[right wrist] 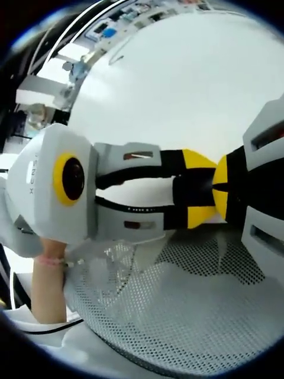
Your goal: Press the specified remote control buttons in sequence, fully releasing each button before pressing the next.
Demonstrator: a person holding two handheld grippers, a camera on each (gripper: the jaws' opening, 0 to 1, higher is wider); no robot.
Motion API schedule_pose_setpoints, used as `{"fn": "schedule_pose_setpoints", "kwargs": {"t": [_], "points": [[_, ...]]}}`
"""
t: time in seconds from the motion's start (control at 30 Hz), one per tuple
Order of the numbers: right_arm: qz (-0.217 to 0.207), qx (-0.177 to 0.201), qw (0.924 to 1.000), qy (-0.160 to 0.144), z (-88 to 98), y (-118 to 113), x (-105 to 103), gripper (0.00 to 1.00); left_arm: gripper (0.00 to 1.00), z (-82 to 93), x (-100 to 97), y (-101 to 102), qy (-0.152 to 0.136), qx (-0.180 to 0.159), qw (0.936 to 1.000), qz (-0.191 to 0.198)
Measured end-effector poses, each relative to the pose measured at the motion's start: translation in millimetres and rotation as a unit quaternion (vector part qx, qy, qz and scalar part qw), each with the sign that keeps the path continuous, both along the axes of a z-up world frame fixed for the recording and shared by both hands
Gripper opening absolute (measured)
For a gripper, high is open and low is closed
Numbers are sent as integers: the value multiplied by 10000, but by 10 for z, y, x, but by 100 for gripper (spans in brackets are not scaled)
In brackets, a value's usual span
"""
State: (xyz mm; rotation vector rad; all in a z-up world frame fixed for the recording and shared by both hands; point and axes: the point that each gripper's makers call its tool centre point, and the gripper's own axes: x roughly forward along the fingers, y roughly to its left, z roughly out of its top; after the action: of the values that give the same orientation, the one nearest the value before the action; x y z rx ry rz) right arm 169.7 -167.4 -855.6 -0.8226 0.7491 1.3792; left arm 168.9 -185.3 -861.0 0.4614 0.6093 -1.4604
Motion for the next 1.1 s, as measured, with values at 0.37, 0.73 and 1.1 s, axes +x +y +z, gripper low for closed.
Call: {"fn": "schedule_pose_setpoints", "kwargs": {"t": [0.37, 0.73, 1.1], "points": [[184, -249, 9995, -93, -6, -16, -33, 0, 24, -2, -10, -9, -28, 20, 10000, -39], [-266, 333, 9987, -293, -5, 0, 24, 0, 24, -8, -10, -7, -118, 110, 9998, -64], [-241, 539, 9983, 29, 4, 2, 22, 0, 24, -10, -9, -6, -109, 149, 9998, -5]]}}
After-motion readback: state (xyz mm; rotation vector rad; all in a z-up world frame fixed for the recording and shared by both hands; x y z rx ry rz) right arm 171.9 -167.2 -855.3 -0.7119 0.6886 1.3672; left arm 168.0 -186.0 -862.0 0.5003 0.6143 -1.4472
